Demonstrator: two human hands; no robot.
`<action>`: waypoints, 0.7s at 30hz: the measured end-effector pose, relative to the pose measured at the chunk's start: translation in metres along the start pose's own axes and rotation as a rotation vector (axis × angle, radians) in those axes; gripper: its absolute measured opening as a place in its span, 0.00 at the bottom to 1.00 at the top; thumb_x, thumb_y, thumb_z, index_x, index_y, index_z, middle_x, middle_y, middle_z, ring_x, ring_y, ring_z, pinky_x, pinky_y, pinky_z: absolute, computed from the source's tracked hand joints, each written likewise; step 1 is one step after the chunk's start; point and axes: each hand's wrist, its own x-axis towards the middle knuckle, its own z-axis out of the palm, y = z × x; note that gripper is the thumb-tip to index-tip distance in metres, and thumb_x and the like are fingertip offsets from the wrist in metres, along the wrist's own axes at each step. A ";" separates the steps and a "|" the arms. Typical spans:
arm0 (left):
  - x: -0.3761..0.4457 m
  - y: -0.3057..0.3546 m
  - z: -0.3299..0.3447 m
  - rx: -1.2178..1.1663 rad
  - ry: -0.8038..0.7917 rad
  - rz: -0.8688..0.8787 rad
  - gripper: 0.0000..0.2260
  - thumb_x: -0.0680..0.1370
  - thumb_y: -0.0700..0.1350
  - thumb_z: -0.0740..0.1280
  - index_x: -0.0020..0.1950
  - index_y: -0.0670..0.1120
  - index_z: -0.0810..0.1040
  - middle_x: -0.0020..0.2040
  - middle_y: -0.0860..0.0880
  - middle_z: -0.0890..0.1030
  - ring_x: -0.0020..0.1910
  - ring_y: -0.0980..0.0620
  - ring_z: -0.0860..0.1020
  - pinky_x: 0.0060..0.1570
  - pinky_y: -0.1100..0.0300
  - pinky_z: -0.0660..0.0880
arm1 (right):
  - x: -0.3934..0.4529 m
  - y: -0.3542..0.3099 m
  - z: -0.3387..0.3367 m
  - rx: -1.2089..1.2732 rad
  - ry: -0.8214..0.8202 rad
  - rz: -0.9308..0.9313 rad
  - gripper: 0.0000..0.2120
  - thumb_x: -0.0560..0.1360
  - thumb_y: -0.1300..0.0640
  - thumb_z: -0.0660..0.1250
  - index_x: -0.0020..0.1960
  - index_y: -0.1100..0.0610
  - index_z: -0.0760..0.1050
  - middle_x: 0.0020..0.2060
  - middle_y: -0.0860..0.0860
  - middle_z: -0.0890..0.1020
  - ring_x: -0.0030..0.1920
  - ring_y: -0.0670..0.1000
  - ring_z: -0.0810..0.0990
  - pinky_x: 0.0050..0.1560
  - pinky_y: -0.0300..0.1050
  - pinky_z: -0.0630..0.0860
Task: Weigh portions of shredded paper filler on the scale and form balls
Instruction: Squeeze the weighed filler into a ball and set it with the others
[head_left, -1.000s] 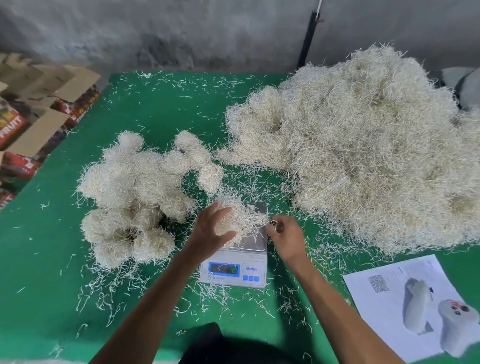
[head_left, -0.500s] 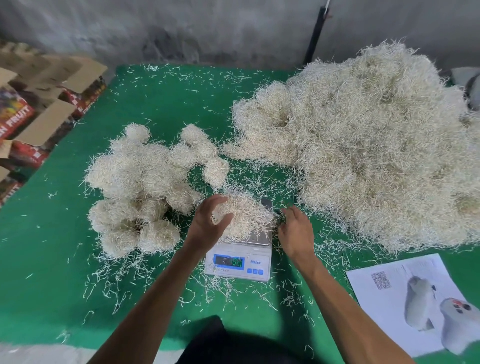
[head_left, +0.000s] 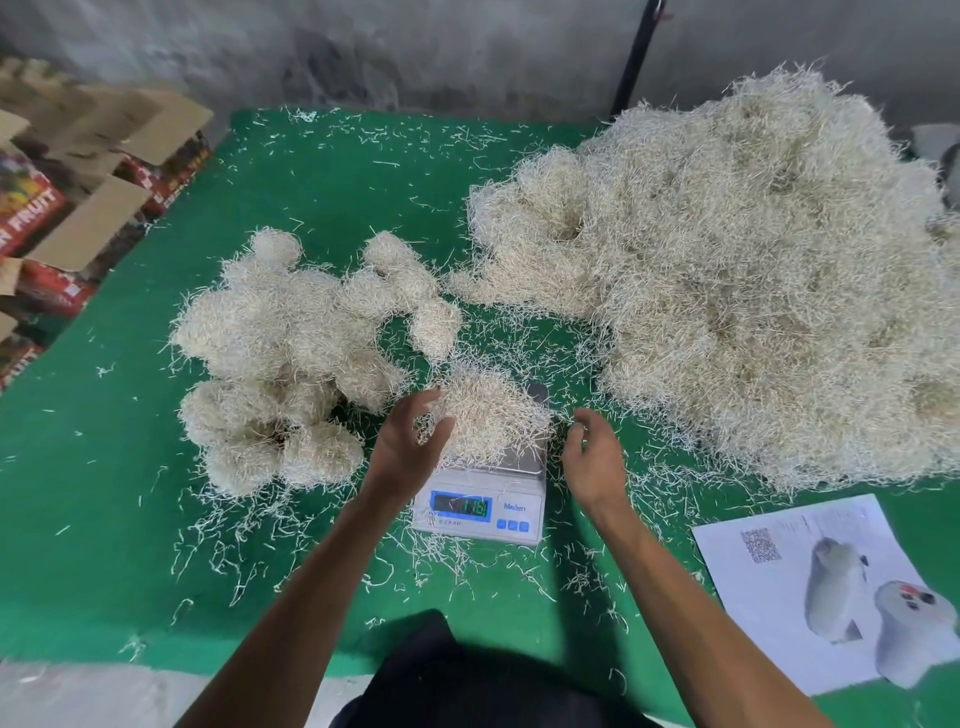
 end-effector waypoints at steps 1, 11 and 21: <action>-0.001 -0.002 0.000 -0.002 0.006 -0.019 0.18 0.79 0.51 0.69 0.68 0.52 0.73 0.66 0.53 0.77 0.62 0.55 0.76 0.59 0.46 0.78 | -0.001 -0.001 0.000 0.016 0.009 -0.004 0.17 0.87 0.57 0.54 0.71 0.62 0.73 0.56 0.52 0.81 0.50 0.53 0.81 0.52 0.47 0.81; -0.004 -0.013 -0.001 -0.004 0.023 -0.069 0.18 0.79 0.56 0.67 0.68 0.56 0.72 0.65 0.58 0.75 0.62 0.59 0.75 0.57 0.46 0.79 | -0.009 -0.015 0.000 0.166 0.039 -0.011 0.26 0.89 0.47 0.45 0.63 0.65 0.73 0.61 0.66 0.79 0.62 0.65 0.77 0.61 0.62 0.77; 0.000 -0.018 -0.001 -0.032 0.040 -0.103 0.18 0.80 0.53 0.68 0.68 0.53 0.72 0.64 0.54 0.76 0.61 0.58 0.76 0.55 0.45 0.80 | -0.009 -0.016 0.002 0.194 0.033 -0.020 0.25 0.89 0.47 0.46 0.63 0.66 0.73 0.60 0.66 0.78 0.62 0.66 0.77 0.61 0.63 0.76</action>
